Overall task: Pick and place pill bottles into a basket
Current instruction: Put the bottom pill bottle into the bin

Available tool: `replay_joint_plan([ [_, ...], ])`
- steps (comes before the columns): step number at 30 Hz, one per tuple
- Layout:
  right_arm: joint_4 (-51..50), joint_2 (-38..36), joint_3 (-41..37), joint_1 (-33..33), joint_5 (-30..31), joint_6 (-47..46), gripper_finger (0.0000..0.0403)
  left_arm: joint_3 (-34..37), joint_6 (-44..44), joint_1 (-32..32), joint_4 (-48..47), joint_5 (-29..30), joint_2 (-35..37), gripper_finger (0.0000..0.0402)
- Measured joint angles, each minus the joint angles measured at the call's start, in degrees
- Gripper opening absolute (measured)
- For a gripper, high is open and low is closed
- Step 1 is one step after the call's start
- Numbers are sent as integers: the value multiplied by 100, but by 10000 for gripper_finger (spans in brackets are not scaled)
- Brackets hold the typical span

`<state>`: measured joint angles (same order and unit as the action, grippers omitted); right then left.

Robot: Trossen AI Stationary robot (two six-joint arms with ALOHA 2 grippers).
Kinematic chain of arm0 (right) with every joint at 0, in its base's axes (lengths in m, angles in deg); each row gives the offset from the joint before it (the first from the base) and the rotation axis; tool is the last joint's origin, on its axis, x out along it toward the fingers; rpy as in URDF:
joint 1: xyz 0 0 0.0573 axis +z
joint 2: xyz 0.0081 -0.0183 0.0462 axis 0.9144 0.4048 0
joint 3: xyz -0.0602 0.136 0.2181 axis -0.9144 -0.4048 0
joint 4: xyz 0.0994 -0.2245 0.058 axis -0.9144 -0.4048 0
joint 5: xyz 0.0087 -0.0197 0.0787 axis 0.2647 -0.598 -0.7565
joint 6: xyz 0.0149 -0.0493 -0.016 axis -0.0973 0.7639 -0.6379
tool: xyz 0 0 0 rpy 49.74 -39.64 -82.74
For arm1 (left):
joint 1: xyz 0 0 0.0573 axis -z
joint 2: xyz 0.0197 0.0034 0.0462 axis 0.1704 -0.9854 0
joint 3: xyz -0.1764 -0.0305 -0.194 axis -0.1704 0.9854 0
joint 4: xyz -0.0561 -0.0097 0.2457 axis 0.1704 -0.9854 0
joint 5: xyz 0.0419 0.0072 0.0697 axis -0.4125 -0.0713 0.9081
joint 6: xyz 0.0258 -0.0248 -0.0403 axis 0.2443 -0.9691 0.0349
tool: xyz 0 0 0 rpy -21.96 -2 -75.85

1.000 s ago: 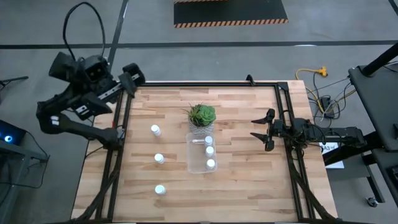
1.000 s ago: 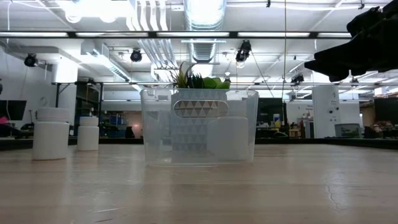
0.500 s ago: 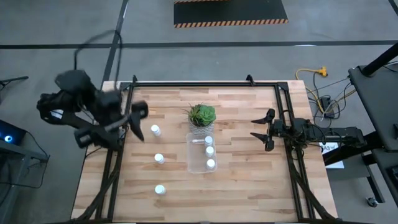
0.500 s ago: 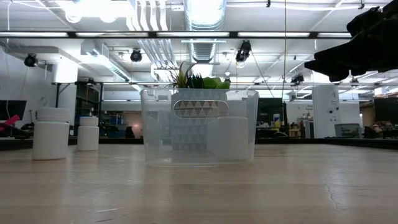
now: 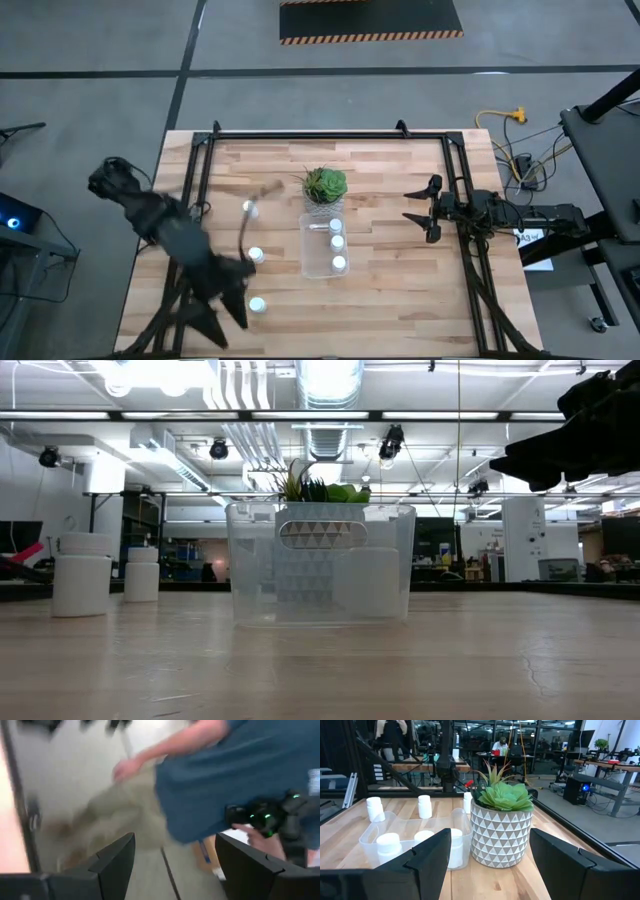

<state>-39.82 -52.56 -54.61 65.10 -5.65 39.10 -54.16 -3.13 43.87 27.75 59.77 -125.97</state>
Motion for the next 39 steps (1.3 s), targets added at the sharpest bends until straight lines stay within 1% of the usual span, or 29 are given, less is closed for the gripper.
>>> replay_joint_plan([
  [4,0,-1,0,-2,-1,-3,260,1,-666,141,-809,107,-545,258],
  [6,2,0,0,-1,0,-3,260,9,-1008,211,-1248,476,-771,258],
  [8,0,-1,0,0,1,-7,260,11,-1398,298,-1633,1013,-919,258],
  [10,1,-1,0,0,1,0,260,11,-1780,348,-1810,1551,-1008,258],
  [12,0,1,0,0,1,-7,260,9,-2212,416,-1814,2334,-1059,258],
  [14,0,1,0,0,-1,0,260,9,-2790,467,-1835,3174,-1066,258],
  [15,0,1,0,0,1,0,260,7,-3170,481,-1891,3471,-1064,258],
  [16,1,1,0,-1,0,-8,260,2,-3621,481,-2028,3620,-1061,258],
  [21,1,1,0,0,-1,-6,260,0,-5479,593,-2640,3628,-1216,258],
  [26,0,1,0,-2,1,-6,260,-22,-6748,652,-3017,3602,-1559,258],
  [33,0,1,0,-2,1,-1,261,-47,-7712,652,-3259,3141,-2104,258],
  [37,0,1,0,-2,1,0,260,-59,-7996,650,-3380,3116,-2268,258],
  [39,0,1,0,-2,1,-8,261,-59,-8035,639,-3534,3004,-2288,258],
])
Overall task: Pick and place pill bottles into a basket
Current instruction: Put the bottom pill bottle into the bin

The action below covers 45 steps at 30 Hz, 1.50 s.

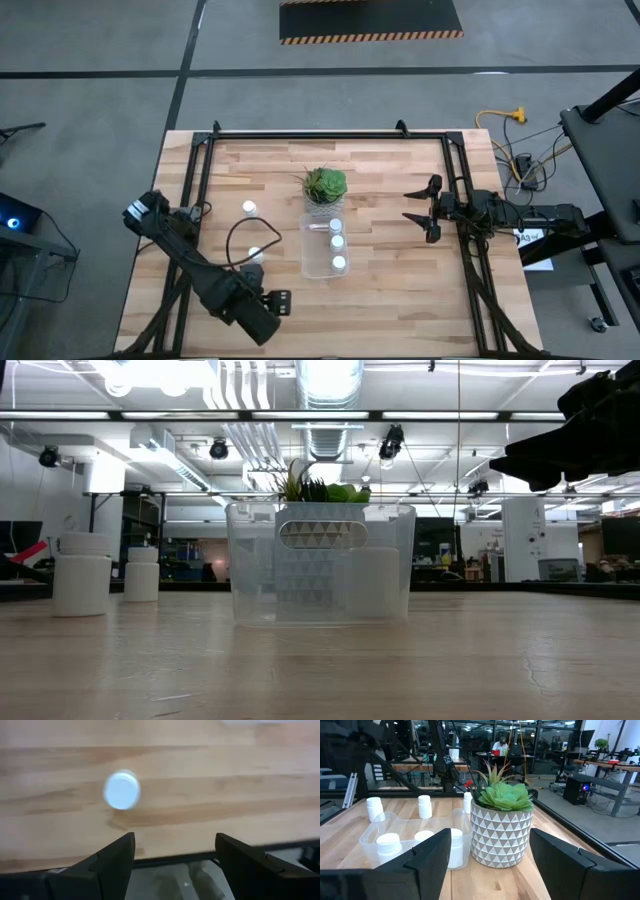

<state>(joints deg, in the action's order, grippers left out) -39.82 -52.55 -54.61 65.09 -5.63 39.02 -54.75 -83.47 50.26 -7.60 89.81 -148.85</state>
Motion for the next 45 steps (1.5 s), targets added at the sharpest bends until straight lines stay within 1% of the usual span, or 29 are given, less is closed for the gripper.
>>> replay_joint_plan([
  [2,0,0,0,1,-1,8,261,7,-7,-9,-211,-104,-26,258],
  [8,1,0,2,0,-1,5,260,37,-6,-9,-701,-167,-40,258],
  [13,0,0,0,0,0,3,260,56,206,-8,-832,-411,-52,258],
  [18,2,0,2,0,0,2,260,63,411,15,-830,-425,-154,258],
  [22,1,0,2,1,-1,4,260,113,499,15,-708,-429,-183,258],
  [26,2,0,2,0,0,6,260,534,498,15,-80,-474,-118,258],
  [29,2,0,2,0,0,8,260,892,499,13,375,-725,-79,258],
  [34,2,0,2,0,0,8,260,1213,491,15,736,-832,-77,258],
  [45,0,0,2,2,0,2,261,1539,602,2,812,-824,-64,258],
])
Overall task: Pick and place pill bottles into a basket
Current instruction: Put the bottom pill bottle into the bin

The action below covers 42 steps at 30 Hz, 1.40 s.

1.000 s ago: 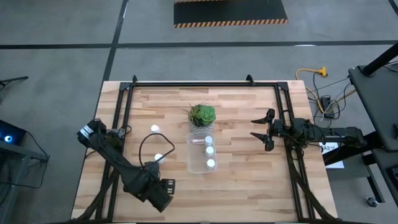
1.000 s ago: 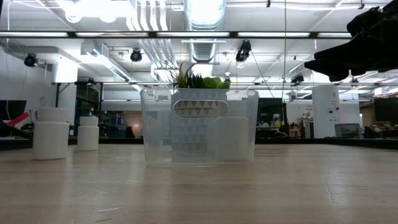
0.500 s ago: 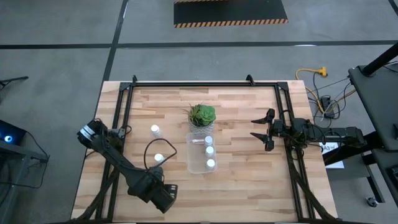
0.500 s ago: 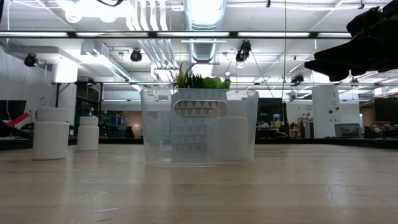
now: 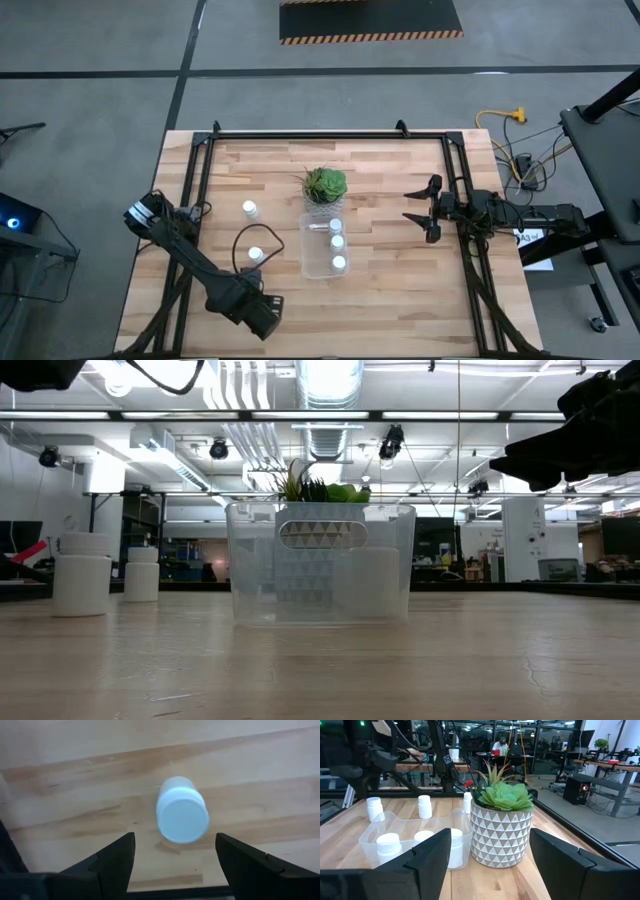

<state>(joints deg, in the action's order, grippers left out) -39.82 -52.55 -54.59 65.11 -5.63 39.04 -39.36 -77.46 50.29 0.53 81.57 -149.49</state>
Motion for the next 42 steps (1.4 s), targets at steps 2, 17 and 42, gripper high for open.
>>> replay_joint_plan([
  [2,0,0,0,-2,0,6,260,117,0,2,163,-35,0,258],
  [17,1,0,0,0,0,3,260,579,21,-73,659,-53,11,258],
  [42,2,0,0,0,0,7,260,494,726,-265,910,-68,25,144],
])
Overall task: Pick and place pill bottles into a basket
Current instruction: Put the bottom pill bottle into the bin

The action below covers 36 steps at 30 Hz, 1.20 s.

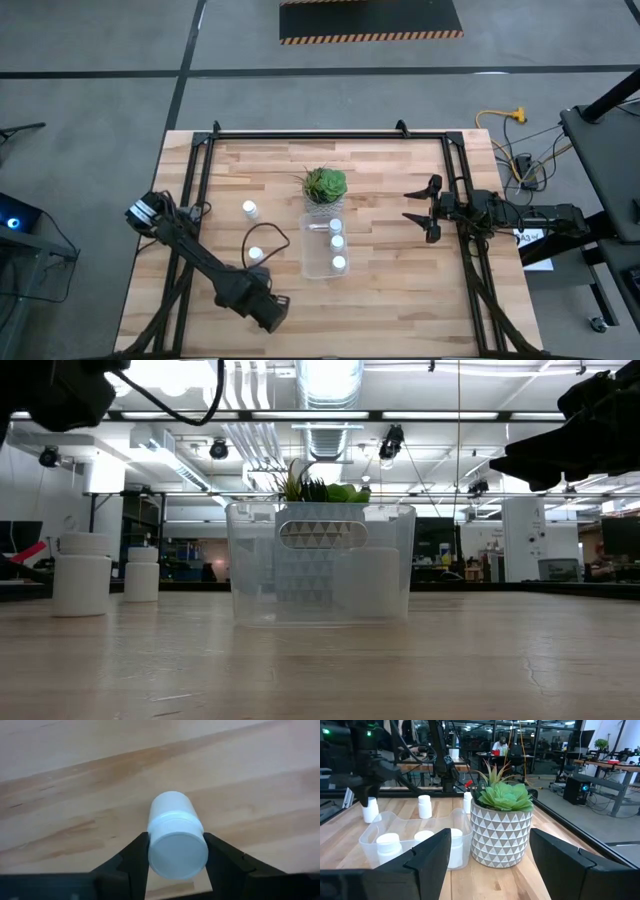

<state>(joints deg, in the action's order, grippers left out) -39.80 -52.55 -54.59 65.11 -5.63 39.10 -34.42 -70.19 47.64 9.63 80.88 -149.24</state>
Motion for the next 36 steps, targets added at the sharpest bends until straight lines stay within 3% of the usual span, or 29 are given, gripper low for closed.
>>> replay_joint_plan([
  [13,-2,0,0,0,0,-1,260,-85,1260,-511,-441,0,786,144],
  [24,-1,0,0,0,2,-7,260,-164,3177,-1372,-1019,-124,1210,144],
  [29,-2,2,0,0,2,-5,260,-683,4213,-1815,-1454,-122,1039,144],
  [36,7,-1,0,0,22,0,260,-1935,5564,-2345,-2219,195,521,144],
])
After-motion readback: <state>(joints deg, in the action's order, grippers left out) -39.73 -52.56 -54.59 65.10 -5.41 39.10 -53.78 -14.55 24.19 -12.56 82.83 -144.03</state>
